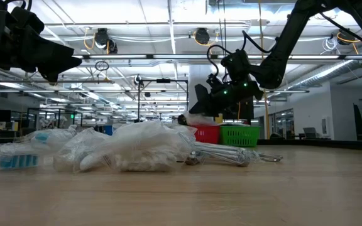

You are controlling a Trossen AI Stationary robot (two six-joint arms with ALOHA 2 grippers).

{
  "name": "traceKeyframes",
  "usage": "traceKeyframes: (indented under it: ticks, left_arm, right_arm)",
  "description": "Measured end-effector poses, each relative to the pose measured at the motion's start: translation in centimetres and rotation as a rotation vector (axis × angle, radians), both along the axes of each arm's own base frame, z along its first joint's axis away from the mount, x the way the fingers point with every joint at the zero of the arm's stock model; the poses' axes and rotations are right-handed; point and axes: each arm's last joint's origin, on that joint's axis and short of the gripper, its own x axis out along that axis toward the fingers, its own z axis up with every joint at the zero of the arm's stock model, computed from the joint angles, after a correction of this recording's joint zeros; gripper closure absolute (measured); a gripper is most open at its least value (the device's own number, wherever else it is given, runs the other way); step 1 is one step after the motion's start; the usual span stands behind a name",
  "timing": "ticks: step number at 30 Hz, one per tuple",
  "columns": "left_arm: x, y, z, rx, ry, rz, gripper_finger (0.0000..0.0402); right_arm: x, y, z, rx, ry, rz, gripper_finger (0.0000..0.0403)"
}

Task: Pick & Place Travel size toiletries
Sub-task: Put the cotton pack into the red bin

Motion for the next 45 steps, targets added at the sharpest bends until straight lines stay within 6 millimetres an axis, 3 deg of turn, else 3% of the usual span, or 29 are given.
traceKeyframes:
  ticks: [29, 45]
  left_arm:
    - [0.0, 0.0, 0.0, 0.000, 0.000, 0.000, 0.0210]
    - [0.0, 0.0, 0.0, 0.000, 0.000, 0.000, 0.0210]
  right_arm:
    - [0.5, 0.6, 0.4, 0.043, -0.070, -0.002, 0.0235]
    - [1.3, 1.6, 1.2, -0.029, -0.121, 0.042, 0.0207]
